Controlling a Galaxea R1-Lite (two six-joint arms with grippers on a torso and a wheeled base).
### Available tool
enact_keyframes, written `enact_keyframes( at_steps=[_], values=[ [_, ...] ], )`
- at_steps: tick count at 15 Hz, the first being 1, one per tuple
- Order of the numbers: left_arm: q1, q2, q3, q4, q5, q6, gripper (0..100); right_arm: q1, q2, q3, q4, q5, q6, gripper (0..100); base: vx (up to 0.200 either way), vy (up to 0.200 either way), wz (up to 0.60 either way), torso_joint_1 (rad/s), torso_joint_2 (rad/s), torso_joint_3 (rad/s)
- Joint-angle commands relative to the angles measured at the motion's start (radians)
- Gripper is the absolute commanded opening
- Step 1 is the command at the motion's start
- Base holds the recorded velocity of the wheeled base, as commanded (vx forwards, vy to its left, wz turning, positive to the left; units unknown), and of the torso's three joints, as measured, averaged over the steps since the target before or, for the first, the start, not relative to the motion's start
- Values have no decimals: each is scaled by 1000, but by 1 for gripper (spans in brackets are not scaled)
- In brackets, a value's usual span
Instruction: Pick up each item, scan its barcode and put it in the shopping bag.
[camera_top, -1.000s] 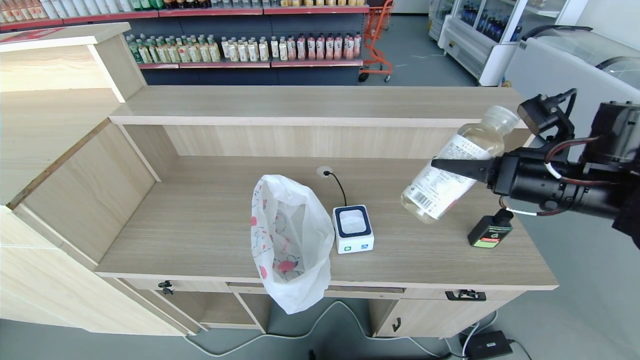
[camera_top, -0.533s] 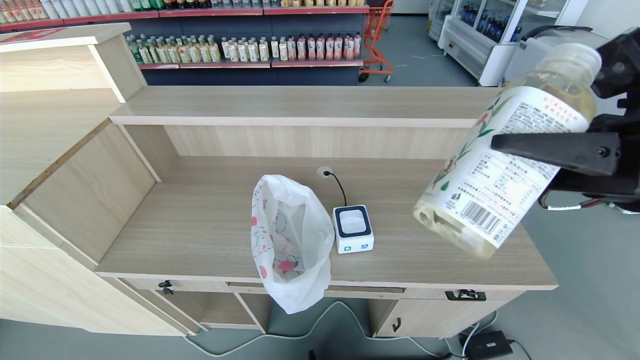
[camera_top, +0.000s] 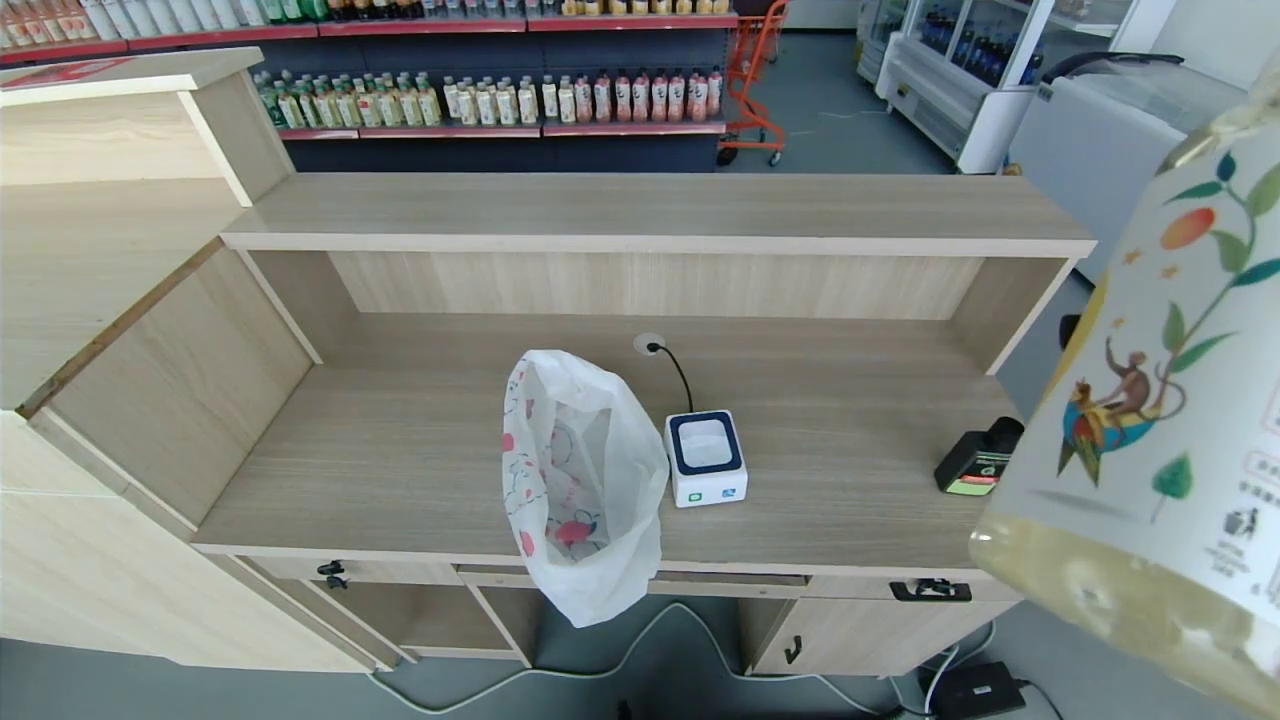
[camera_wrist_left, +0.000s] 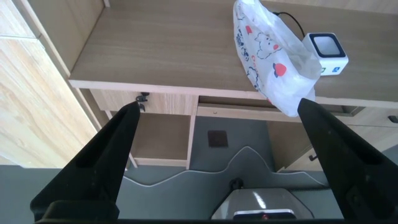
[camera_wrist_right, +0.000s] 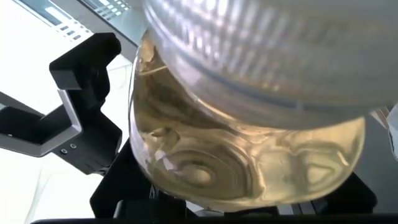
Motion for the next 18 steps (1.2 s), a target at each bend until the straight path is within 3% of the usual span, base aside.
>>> enact_keyframes(
  at_steps=[1,18],
  values=[
    [0,0,0,1,0,0,100,2,-26,12,0,2,1,0,0,0,0,0,0,0],
    [0,0,0,0,0,0,100,-3,-52,38,0,22,19,0,0,0,0,0,0,0]
  ],
)
